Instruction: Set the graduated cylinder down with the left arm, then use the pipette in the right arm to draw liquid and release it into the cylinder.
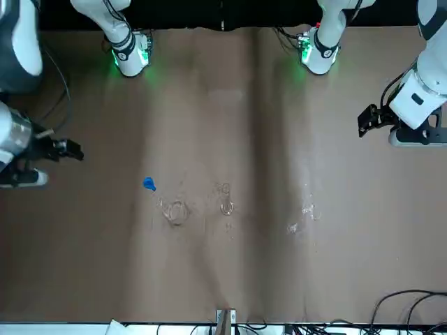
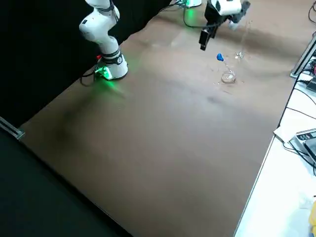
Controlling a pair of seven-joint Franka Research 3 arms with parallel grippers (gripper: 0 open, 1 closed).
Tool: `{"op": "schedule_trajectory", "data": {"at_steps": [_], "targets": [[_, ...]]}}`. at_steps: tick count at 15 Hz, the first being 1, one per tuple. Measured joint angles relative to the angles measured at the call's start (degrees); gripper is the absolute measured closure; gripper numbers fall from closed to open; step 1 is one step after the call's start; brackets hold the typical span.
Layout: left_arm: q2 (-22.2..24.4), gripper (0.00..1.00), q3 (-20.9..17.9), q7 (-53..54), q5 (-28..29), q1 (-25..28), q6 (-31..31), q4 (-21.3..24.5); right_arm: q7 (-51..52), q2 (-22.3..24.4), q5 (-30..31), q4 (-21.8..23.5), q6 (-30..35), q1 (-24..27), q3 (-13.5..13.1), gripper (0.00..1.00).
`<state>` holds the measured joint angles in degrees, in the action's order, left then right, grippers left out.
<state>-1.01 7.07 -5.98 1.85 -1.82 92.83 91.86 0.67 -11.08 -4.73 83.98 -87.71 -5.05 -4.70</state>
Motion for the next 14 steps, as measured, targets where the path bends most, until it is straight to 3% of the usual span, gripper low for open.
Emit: {"op": "schedule_trajectory", "data": {"at_steps": [1, 7, 14], "targets": [[0.00, 0.01, 0.00, 0.00, 0.00, 0.00, 0.00, 0.00, 0.01, 1.30, 0.01, -0.02, 0.94, 0.25, -0.04, 0.02], [0.00, 0.01, 0.00, 0.00, 0.00, 0.01, 0.00, 0.00, 3.54, 7.61, 0.12, 0.00, 4.82, 0.79, -0.04, 0.00], [-0.01, 0.00, 0.00, 0.00, 0.00, 0.14, 0.00, 0.00, 4.33, 8.12, 0.12, 0.40, 4.20, 0.78, 0.24, 0.00]]}}
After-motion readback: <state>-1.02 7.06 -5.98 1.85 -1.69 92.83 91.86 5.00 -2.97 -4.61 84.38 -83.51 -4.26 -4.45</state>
